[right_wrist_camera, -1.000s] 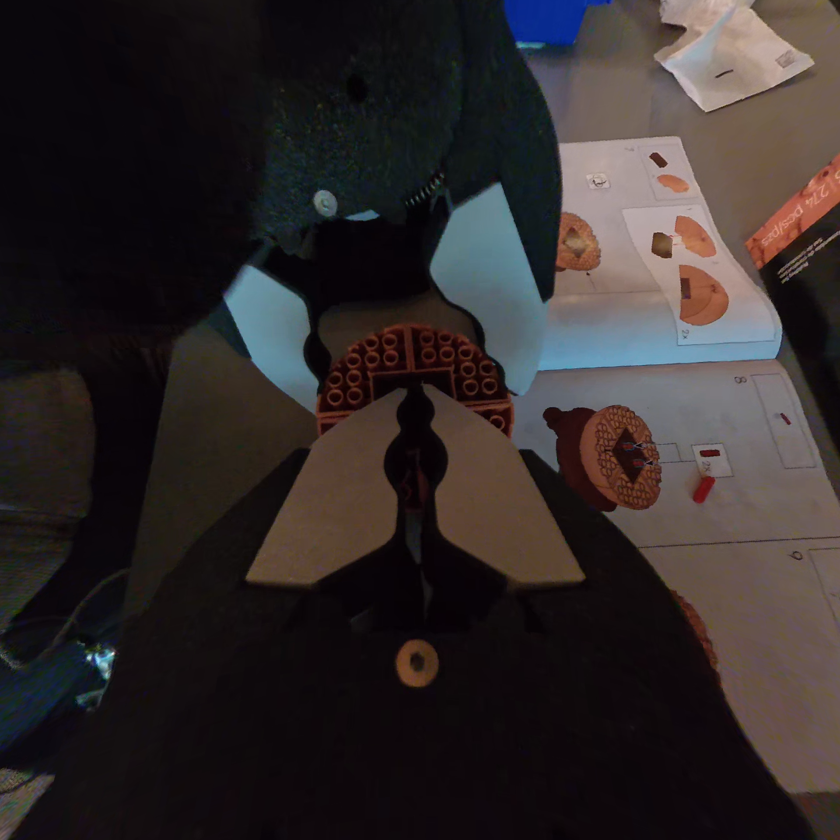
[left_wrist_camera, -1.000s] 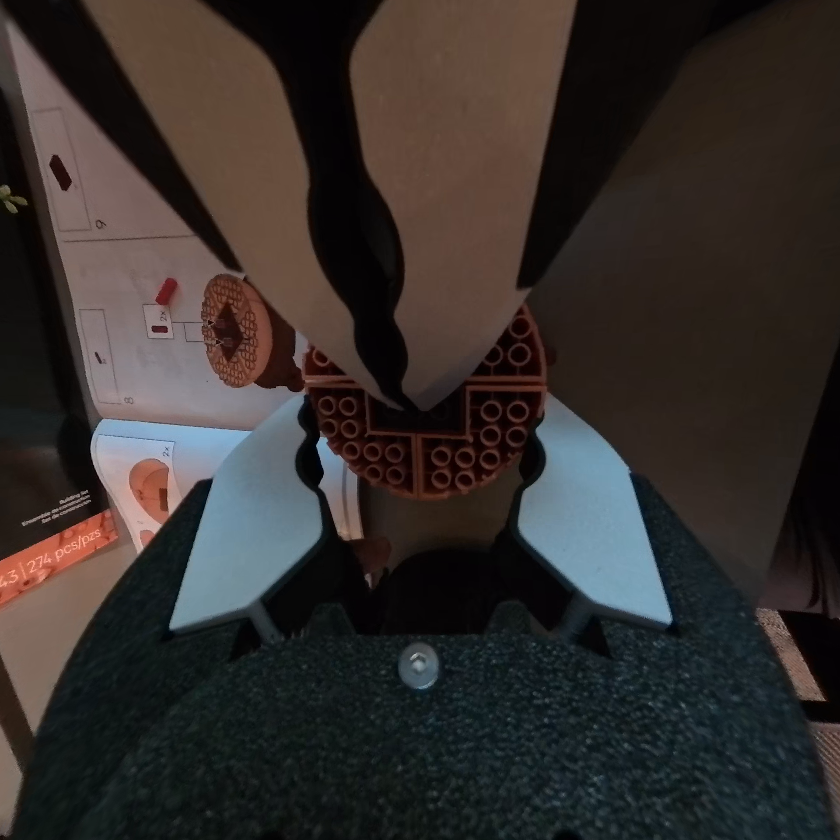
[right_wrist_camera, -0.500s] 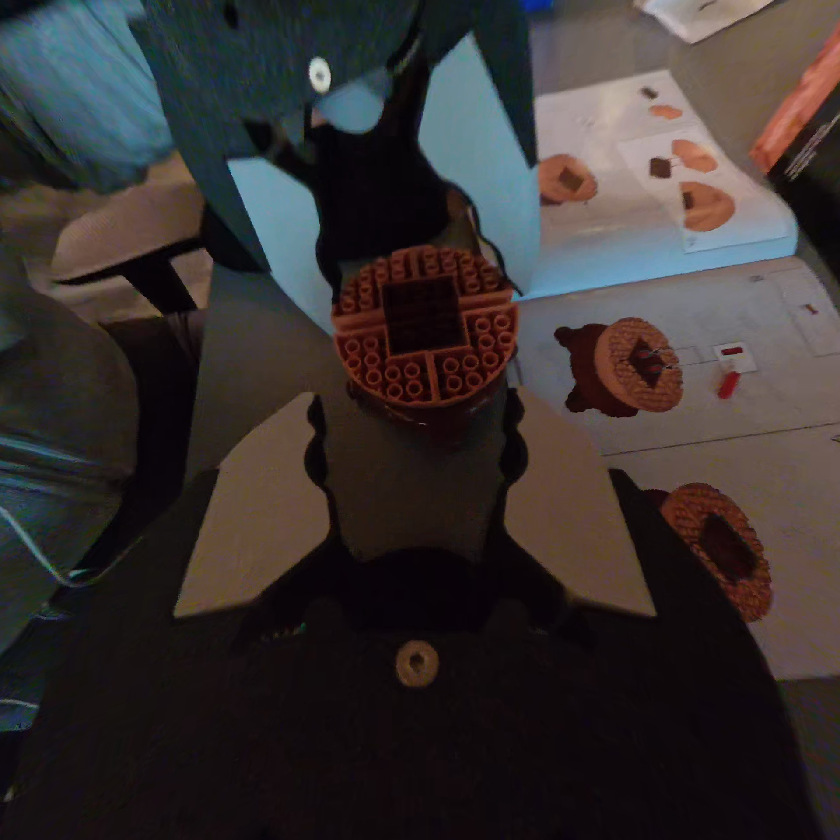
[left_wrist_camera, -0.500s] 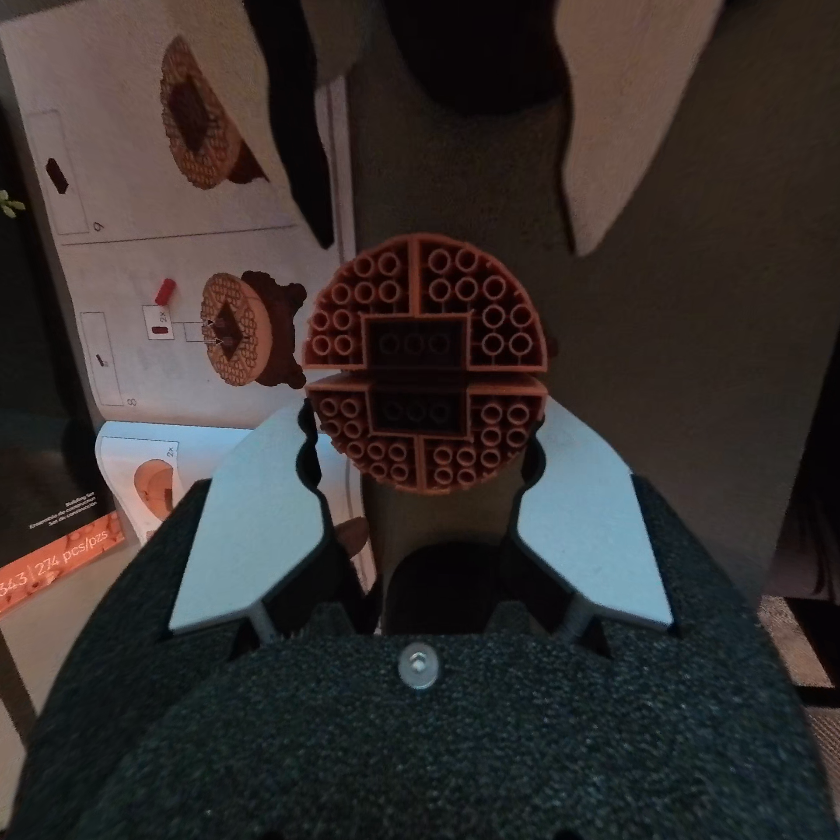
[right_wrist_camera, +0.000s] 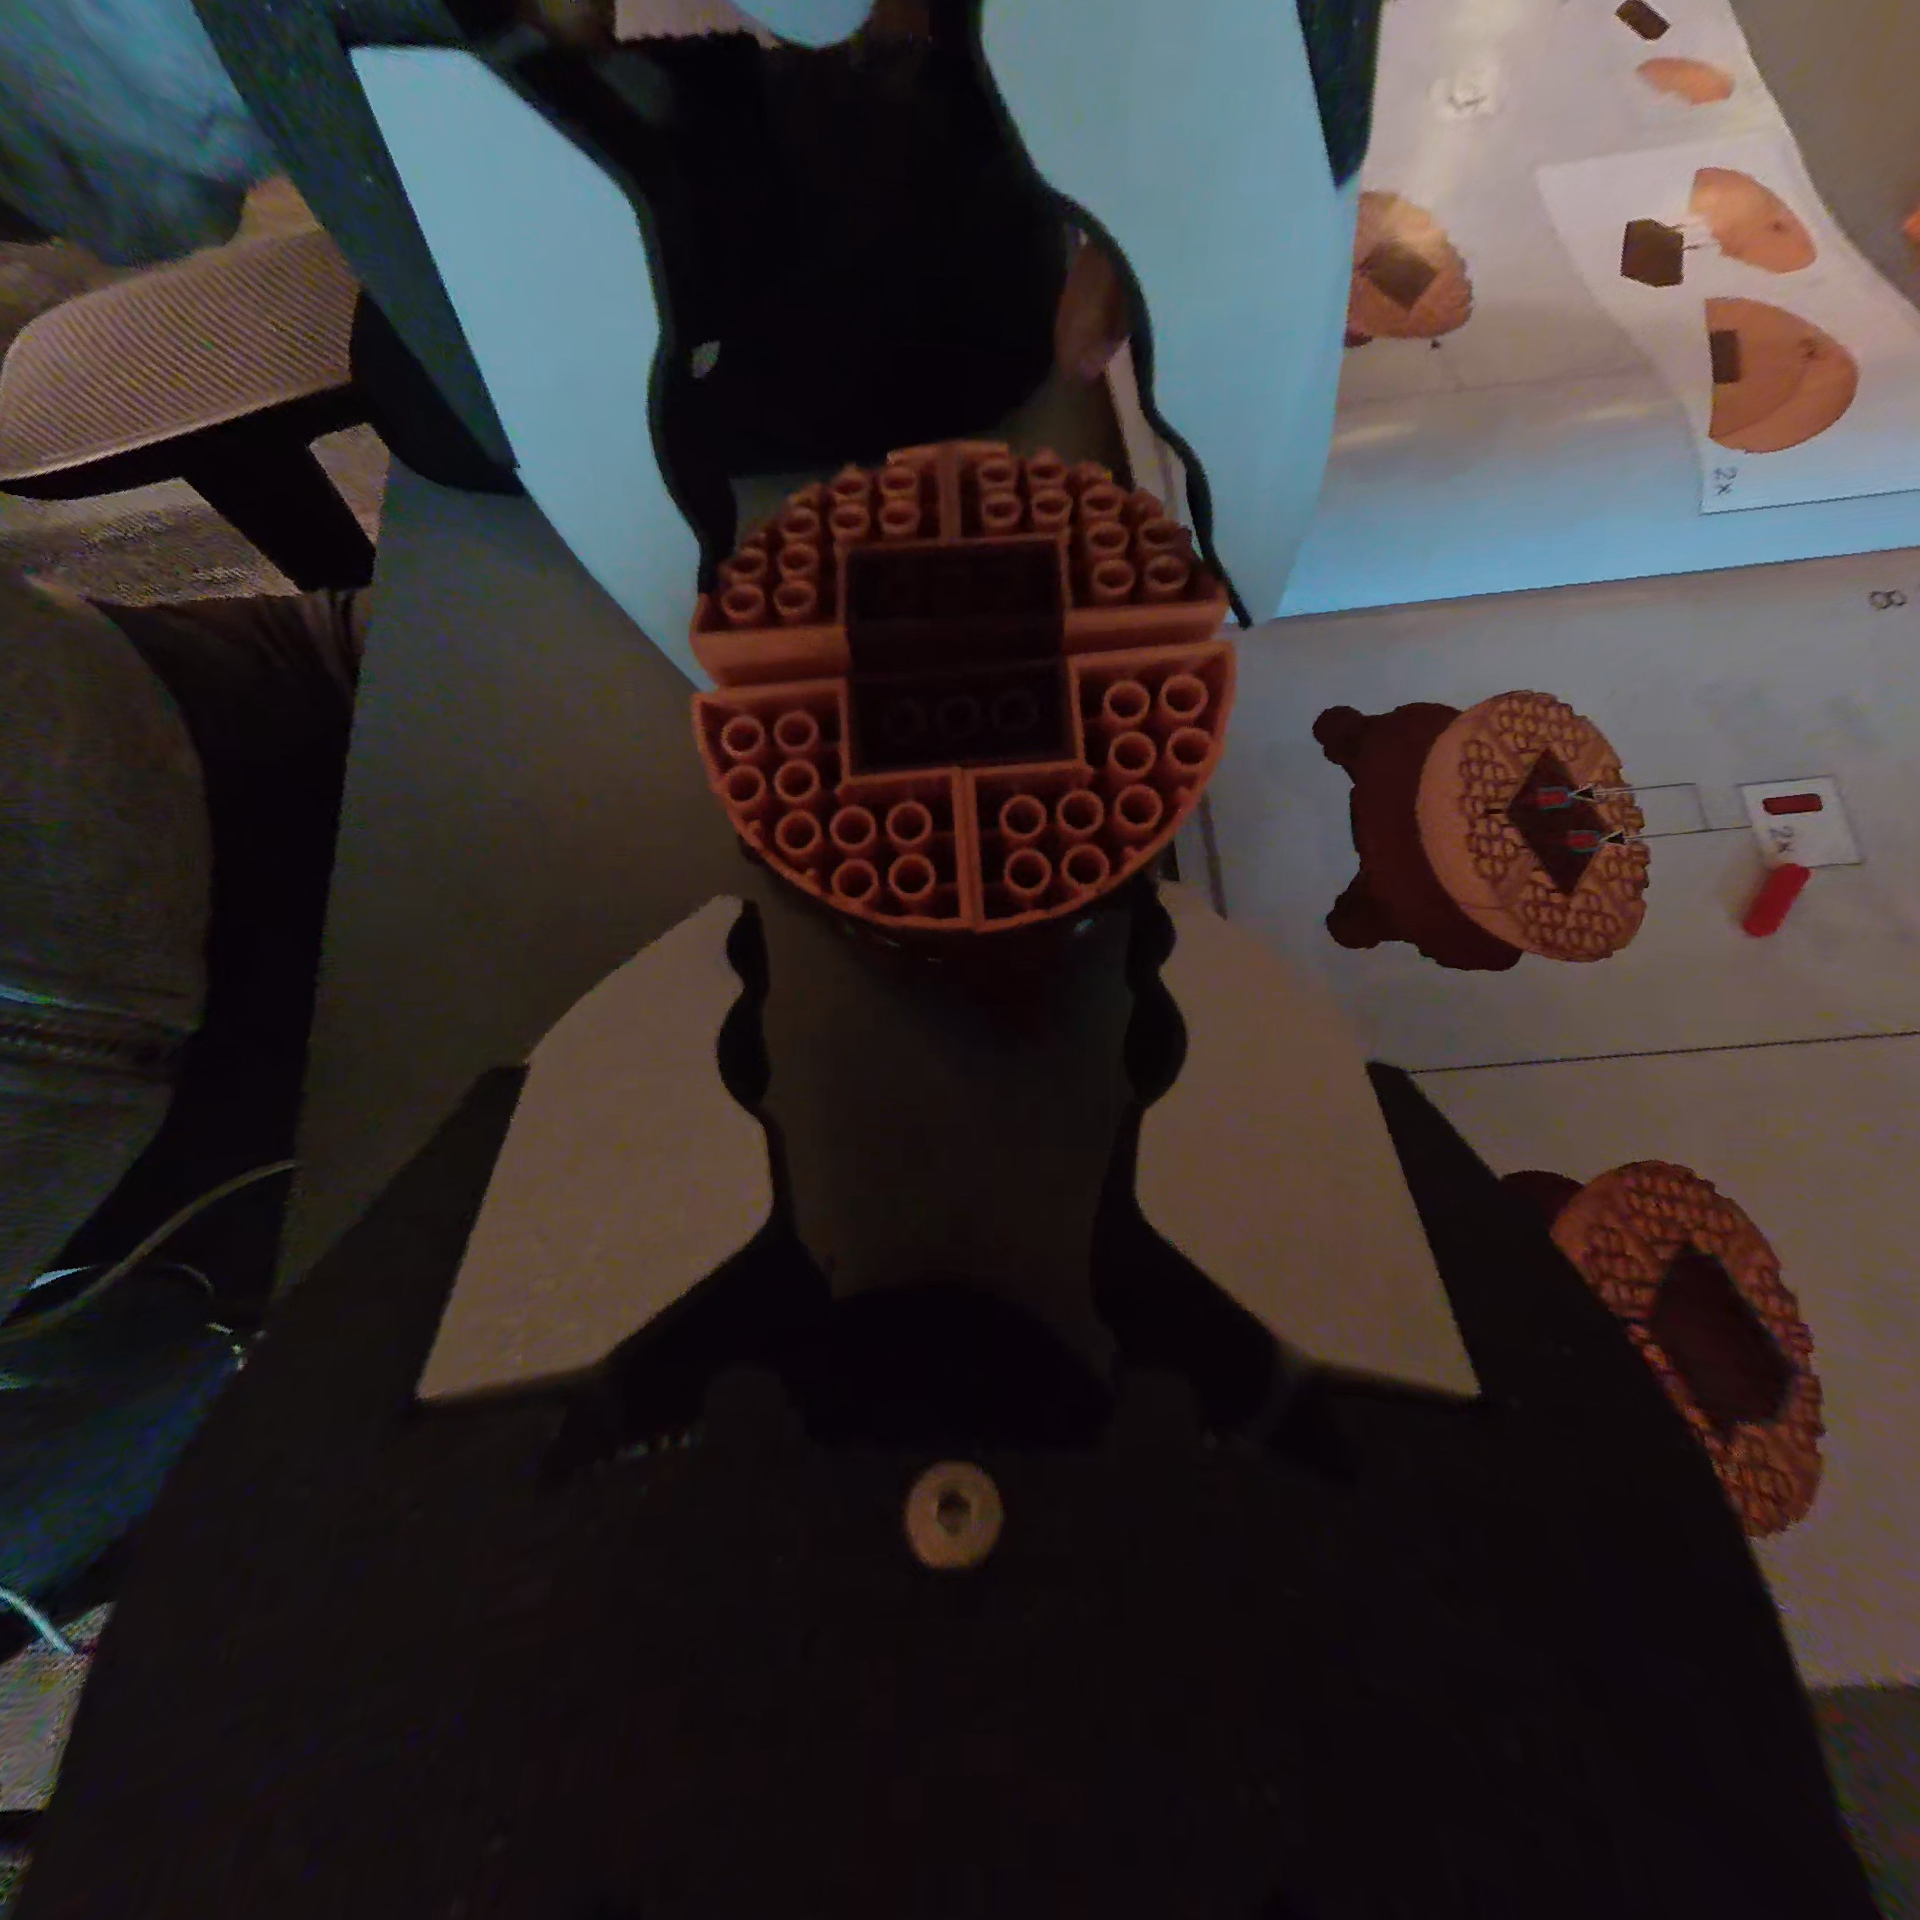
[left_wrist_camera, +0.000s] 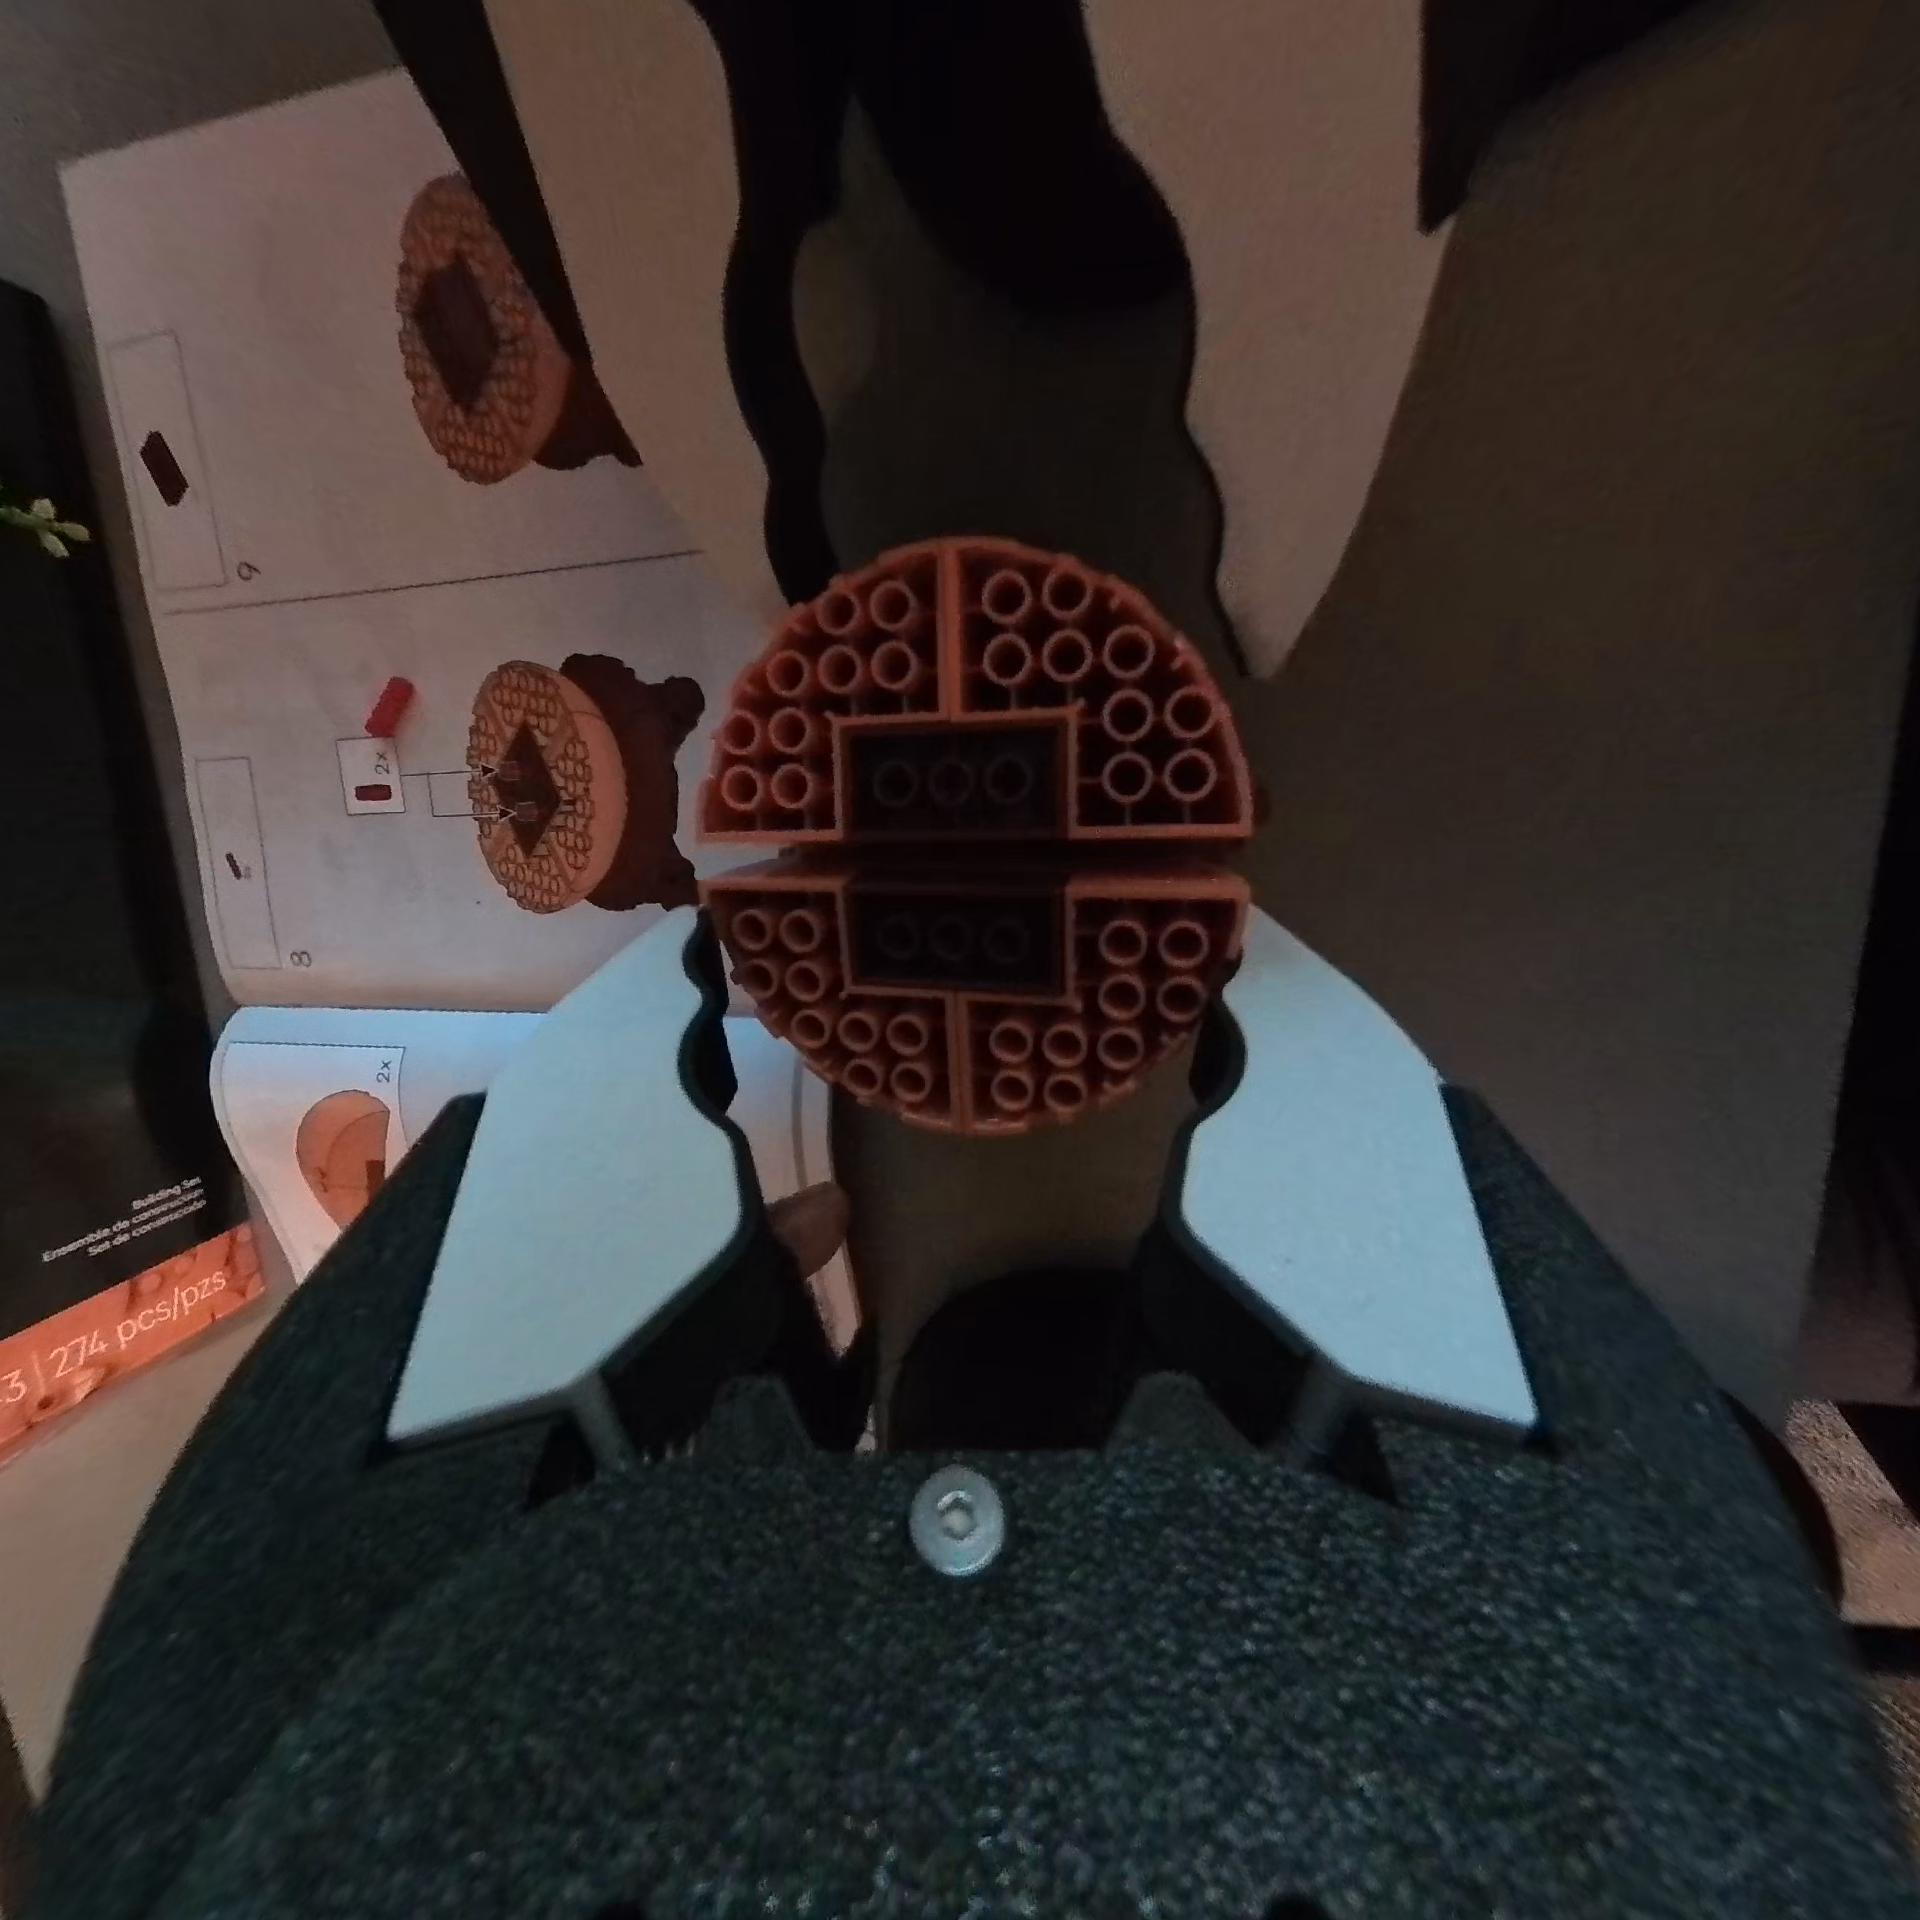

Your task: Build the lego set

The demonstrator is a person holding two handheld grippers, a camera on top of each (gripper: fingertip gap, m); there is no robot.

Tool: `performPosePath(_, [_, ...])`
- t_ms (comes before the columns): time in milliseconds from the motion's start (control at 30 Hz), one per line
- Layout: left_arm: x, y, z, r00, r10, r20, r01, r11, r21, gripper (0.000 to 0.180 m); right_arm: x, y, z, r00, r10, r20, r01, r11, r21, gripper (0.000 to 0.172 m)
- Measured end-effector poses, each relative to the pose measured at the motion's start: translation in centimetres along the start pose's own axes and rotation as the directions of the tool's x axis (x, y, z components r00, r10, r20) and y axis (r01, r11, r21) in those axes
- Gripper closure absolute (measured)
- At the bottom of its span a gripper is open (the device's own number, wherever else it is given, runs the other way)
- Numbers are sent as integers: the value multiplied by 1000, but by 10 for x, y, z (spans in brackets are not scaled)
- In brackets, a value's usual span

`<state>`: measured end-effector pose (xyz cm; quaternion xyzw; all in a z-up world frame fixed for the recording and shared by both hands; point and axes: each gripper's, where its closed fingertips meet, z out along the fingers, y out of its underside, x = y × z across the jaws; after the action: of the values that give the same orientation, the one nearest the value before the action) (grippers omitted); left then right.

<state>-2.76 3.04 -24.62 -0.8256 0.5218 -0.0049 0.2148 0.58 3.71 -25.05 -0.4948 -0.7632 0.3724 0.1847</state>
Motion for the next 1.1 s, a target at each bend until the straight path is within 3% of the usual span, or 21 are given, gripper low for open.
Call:
performPosePath(233, [-1, 1, -1, 1000, 12, 18, -12, 999, 38, 93, 3, 9, 7, 999, -16, -44, 12, 996, -88, 112])
performPosePath(667, [0, 11, -4, 998, 49, -39, -56, 978, -203, 93, 4, 6, 8, 999, -2, -43, -1, 998, -69, 118])
performPosePath(1100, [1, 6, -3, 997, 53, -63, -64, 982, -176, 93, 4, 5, 9, 1000, 8, -25, -10, 998, -55, 119])
